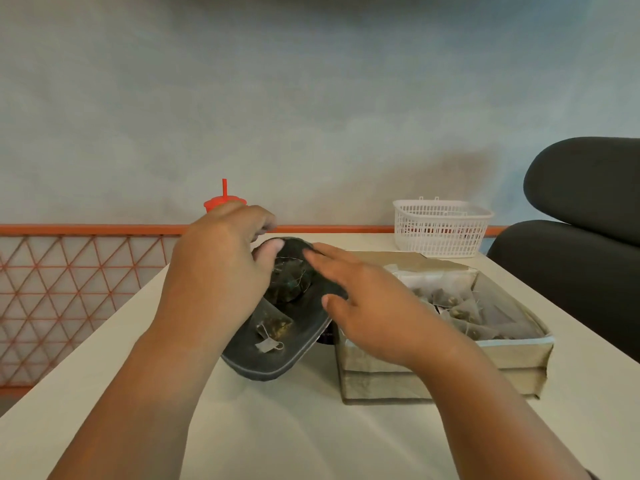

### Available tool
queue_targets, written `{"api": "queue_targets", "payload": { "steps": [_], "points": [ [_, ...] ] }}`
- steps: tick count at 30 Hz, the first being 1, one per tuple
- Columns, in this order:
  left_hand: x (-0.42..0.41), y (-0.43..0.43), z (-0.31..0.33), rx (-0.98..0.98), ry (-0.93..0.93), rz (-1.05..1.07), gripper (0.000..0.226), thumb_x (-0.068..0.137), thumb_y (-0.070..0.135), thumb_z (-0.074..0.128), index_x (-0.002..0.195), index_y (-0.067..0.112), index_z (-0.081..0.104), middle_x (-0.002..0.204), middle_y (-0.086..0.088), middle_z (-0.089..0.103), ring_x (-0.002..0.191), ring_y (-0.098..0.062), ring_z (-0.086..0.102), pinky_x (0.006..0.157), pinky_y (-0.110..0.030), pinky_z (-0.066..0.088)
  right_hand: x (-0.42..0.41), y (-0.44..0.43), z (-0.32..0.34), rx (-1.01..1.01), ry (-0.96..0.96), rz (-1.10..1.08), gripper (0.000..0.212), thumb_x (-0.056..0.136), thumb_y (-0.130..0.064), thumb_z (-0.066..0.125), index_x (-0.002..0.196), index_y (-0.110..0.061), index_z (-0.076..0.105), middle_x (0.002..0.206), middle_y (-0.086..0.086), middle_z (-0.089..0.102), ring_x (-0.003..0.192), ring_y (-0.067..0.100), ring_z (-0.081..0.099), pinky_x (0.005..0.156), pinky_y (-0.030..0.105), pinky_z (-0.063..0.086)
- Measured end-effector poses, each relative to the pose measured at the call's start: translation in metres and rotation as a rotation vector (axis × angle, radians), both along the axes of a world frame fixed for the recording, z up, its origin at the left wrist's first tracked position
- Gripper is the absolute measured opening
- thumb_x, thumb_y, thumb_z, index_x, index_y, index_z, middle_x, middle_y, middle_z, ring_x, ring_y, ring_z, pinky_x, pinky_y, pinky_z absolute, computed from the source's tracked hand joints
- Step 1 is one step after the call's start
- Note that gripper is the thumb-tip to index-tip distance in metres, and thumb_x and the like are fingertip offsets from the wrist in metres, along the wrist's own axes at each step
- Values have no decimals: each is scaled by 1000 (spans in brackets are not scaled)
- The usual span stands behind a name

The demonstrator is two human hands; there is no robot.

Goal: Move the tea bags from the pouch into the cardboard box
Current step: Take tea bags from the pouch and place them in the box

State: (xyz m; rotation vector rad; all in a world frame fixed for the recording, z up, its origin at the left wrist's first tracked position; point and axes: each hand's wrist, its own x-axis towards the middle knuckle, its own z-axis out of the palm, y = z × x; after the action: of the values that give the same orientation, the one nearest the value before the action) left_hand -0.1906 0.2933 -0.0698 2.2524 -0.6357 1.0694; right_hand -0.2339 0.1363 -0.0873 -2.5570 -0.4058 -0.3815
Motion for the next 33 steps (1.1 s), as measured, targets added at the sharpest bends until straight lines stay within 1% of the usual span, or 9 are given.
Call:
{"api": "queue_targets", "payload": {
  "steps": [4, 7, 10, 13, 17, 22, 27, 31, 33],
  "points": [
    [-27, -8, 14, 63, 79, -131, 10, 80, 16, 67, 76, 25, 63, 67, 17, 51, 61, -1, 50, 50, -8, 39, 4, 0, -2, 5, -23, 16, 60, 90, -1, 44, 143, -28, 33, 151, -19, 23, 132, 11, 35, 108, 18, 28],
    [-27, -15, 0, 330, 399, -137, 15, 92, 23, 49, 97, 31, 60, 82, 13, 54, 69, -3, 47, 56, -4, 37, 4, -1, -1, 33, -33, 16, 61, 88, 3, 42, 143, -24, 35, 151, -16, 26, 134, 10, 33, 106, 11, 22],
    [-9, -25, -28, 609, 657, -11, 40, 94, 20, 44, 133, 28, 40, 113, 0, 53, 96, -15, 48, 87, -19, 38, 4, -2, -2, 12, -21, 8, 59, 92, 0, 40, 144, -26, 29, 151, -18, 22, 136, 6, 27, 97, 0, 13],
    [11, -33, -51, 785, 749, 143, 55, 95, 23, 45, 144, 25, 20, 140, -6, 41, 126, -26, 41, 104, -33, 33, 5, -1, -3, -1, -25, 8, 59, 94, -2, 40, 145, -28, 26, 152, -20, 20, 136, 3, 23, 90, -7, 8],
    [21, -30, -58, 899, 744, 215, 37, 96, 22, 41, 132, 15, 46, 128, -5, 54, 115, -21, 52, 95, -27, 39, 7, -2, -4, -6, -44, 20, 59, 94, -2, 39, 145, -29, 26, 152, -20, 19, 137, 3, 22, 84, -11, 3],
    [19, -31, -47, 837, 646, 229, 33, 95, 25, 44, 126, 16, 52, 122, -5, 57, 111, -20, 54, 94, -25, 40, 8, -3, -6, 25, -55, 23, 59, 93, -1, 39, 145, -27, 27, 151, -19, 22, 136, 2, 22, 85, -12, 4],
    [1, -23, -21, 461, 607, 115, 27, 93, 31, 48, 116, 25, 60, 105, 3, 62, 89, -13, 55, 80, -21, 43, 8, -5, -6, 109, -58, 14, 59, 92, 2, 41, 141, -30, 34, 149, -16, 29, 134, 3, 28, 97, 0, 15],
    [-18, -10, 5, 213, 603, -14, 13, 88, 31, 58, 93, 32, 70, 88, 8, 65, 76, -7, 57, 55, -15, 38, 7, -4, -7, 176, -84, -2, 55, 92, 3, 42, 134, -32, 44, 138, -13, 41, 117, -1, 38, 85, -3, 30],
    [-23, -3, 12, 61, 643, -73, 7, 82, 29, 66, 77, 32, 70, 78, 12, 65, 71, -6, 58, 52, -17, 41, 7, -3, -7, 192, -63, -14, 53, 92, 2, 42, 133, -32, 44, 137, -13, 42, 119, 3, 40, 91, 5, 33]
  ]
}}
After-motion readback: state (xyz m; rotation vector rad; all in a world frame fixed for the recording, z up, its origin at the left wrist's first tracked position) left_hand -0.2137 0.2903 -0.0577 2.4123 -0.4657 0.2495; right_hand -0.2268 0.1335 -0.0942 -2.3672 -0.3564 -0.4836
